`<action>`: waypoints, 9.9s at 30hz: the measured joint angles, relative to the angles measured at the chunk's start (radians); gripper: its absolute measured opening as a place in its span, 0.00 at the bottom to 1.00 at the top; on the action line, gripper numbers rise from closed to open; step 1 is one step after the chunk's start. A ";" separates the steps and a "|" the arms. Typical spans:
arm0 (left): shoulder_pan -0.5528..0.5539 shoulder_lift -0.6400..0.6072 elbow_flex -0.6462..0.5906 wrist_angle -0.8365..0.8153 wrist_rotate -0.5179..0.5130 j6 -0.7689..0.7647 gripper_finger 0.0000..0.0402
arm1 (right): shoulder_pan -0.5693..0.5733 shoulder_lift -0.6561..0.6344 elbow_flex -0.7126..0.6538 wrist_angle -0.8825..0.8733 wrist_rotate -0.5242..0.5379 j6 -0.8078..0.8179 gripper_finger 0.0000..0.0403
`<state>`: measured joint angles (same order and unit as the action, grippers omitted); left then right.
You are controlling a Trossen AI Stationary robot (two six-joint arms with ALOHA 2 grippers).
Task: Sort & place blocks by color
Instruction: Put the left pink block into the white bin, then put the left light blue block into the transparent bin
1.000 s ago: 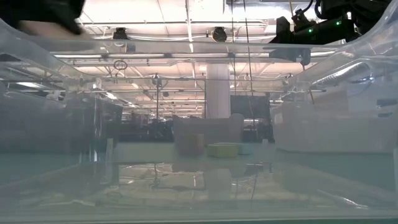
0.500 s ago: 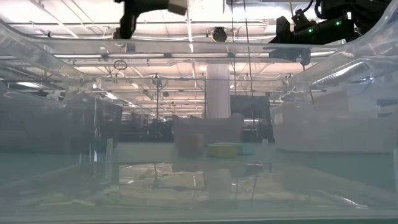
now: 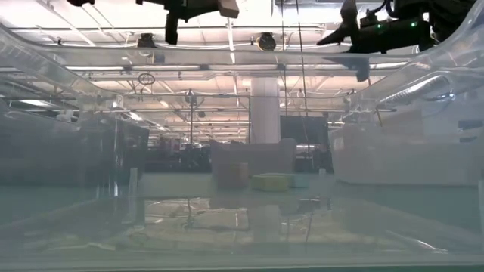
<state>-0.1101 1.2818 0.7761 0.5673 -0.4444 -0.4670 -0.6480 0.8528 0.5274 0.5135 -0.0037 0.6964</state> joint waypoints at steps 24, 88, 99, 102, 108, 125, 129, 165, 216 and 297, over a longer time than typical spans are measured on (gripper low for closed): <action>0.179 0.320 0.334 -0.023 0.280 0.026 0.15 | 0.328 0.122 0.000 0.176 -0.290 0.116 0.45; 0.188 0.294 0.372 -0.384 0.437 -0.120 0.22 | 0.376 0.249 0.128 -0.104 -0.308 -0.214 0.10; 0.179 0.273 0.371 -0.580 0.451 -0.173 0.22 | 0.356 0.109 0.128 0.149 -0.288 -0.212 0.10; 0.177 0.269 0.372 -0.578 0.448 -0.173 0.22 | 0.376 0.099 0.128 0.265 -0.289 -0.209 0.10; 0.177 0.270 0.372 -0.530 0.445 -0.172 0.22 | 0.416 0.099 0.128 0.214 -0.289 -0.215 0.10; 0.117 0.270 0.372 -0.820 0.479 -0.241 0.22 | 0.434 0.068 0.128 -1.028 -0.284 0.023 0.10; 0.089 0.270 0.372 -1.003 0.498 -0.304 0.22 | 0.434 0.072 0.128 -1.191 -0.253 0.051 0.10; -0.499 0.412 0.357 -1.200 0.799 -1.159 0.22 | 0.434 0.071 0.128 -1.318 -0.233 -0.030 0.63; -0.619 0.533 0.360 -1.175 0.497 -1.297 0.64 | 0.434 0.071 0.127 -1.288 -0.146 -0.049 0.63; -0.213 0.323 0.359 0.009 -0.053 -0.431 0.33 | 0.783 0.203 0.127 0.144 -0.153 -0.849 0.63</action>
<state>-0.3229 1.6045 1.1355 0.5768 -0.4973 -0.8982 0.1347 1.0554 0.6544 0.6578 -0.1567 -0.1521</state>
